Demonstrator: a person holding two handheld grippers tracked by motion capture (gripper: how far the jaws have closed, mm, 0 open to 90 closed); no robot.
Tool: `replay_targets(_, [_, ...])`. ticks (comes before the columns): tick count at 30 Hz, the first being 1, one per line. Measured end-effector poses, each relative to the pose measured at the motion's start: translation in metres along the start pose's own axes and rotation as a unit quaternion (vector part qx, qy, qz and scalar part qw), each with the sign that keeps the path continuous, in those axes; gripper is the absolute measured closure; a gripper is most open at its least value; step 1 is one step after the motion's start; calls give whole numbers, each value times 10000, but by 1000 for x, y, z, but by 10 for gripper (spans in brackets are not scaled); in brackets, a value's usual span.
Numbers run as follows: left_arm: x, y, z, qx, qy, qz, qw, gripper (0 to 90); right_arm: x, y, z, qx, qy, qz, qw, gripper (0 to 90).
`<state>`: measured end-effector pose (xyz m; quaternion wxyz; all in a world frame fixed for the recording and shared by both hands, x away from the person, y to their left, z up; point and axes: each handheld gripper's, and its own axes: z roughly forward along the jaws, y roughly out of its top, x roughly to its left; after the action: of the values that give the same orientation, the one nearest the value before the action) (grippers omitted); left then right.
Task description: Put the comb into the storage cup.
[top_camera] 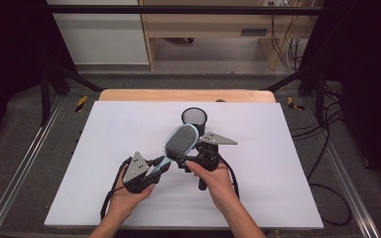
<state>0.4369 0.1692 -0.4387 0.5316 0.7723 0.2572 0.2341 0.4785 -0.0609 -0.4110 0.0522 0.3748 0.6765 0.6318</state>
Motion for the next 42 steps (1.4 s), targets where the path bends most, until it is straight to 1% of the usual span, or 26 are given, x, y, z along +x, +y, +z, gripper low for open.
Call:
replay_targets(20, [-3,1,1,-17,-32,26,10000,692,-1,0,1,49,-14,39,10000,236])
replay_targets(27, [-2,0,1,-33,-41,26,10000,692,-1,-1,2,65,-10,48,10000,266])
replay_targets(42, [-2,1,0,-47,-44,29,10000,692,-2,-2,3,79,1,67,9999,299])
